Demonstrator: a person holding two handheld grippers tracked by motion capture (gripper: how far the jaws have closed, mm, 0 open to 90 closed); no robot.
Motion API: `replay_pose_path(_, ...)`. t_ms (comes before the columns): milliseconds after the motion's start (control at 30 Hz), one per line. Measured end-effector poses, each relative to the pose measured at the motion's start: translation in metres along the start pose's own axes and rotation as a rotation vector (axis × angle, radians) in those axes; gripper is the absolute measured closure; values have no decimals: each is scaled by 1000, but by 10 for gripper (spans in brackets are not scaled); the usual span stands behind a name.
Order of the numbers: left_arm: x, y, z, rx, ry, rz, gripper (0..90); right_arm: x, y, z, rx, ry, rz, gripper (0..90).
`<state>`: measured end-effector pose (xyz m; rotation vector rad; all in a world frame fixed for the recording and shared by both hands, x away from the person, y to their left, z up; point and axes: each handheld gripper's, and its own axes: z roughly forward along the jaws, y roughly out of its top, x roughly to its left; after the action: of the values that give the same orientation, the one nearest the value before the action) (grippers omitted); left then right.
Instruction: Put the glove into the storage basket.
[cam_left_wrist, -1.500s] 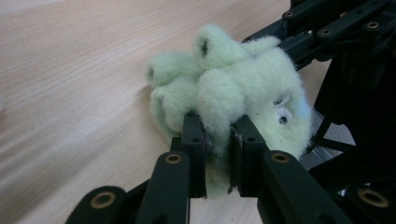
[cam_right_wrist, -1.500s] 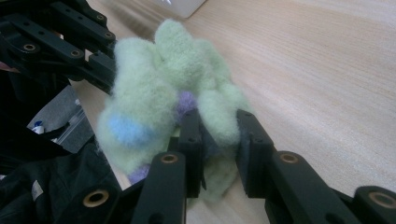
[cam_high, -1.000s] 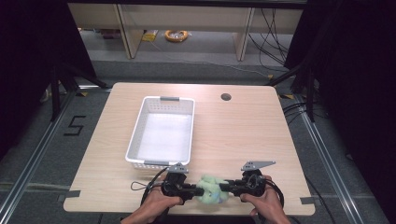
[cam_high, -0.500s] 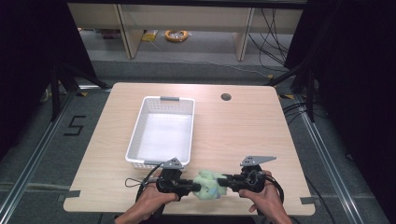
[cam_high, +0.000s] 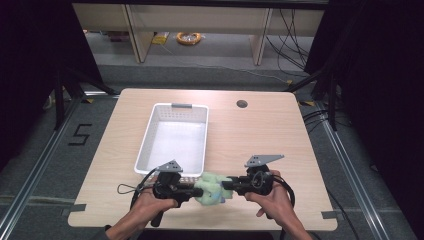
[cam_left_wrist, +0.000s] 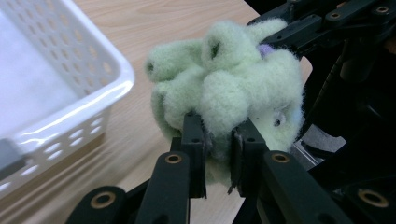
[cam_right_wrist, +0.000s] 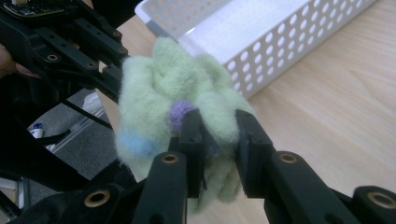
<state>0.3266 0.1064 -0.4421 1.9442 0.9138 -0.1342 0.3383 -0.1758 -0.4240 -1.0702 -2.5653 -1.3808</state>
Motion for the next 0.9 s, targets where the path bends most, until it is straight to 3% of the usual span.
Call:
replay_pose_path(33, 1, 2, -4, 6, 6, 7, 775, 4, 6, 2, 8, 20, 35, 753)
replay_pose_path(67, 2, 3, -8, 0, 8, 6, 775, 4, 6, 2, 8, 20, 35, 753)
replay_pose_path(100, 3, 5, -12, -1, 13, 8, 775, 3, 10, 3, 5, 7, 2, 753)
replay_pose_path(200, 7, 11, -21, -6, 25, 6, 774, 7, 25, 7, 3, 21, 8, 753)
replay_pose_path(300, 13, 16, -29, 1, 44, -8, 774, 9, 40, 12, 8, -6, -26, 753)
replay_pose_path(433, 23, 29, -47, 0, 92, 1, 774, 11, 60, 22, 13, 9, -15, 754)
replay_pose_path(567, 30, 36, -56, 0, 100, -1, 774, 11, 77, 32, 10, 12, -30, 754)
replay_pose_path(633, 36, 39, -61, 7, 125, -3, 774, 12, 81, 34, 14, 13, -21, 754)
replay_pose_path(733, 47, 45, -65, 12, 126, -14, 774, 13, 92, 42, 13, 6, -33, 754)
replay_pose_path(833, 64, 52, -69, 28, 140, -34, 774, 9, 104, 56, 19, 1, -17, 754)
replay_pose_path(900, 69, 53, -69, 34, 143, -41, 774, 8, 107, 59, 23, 0, -10, 754)
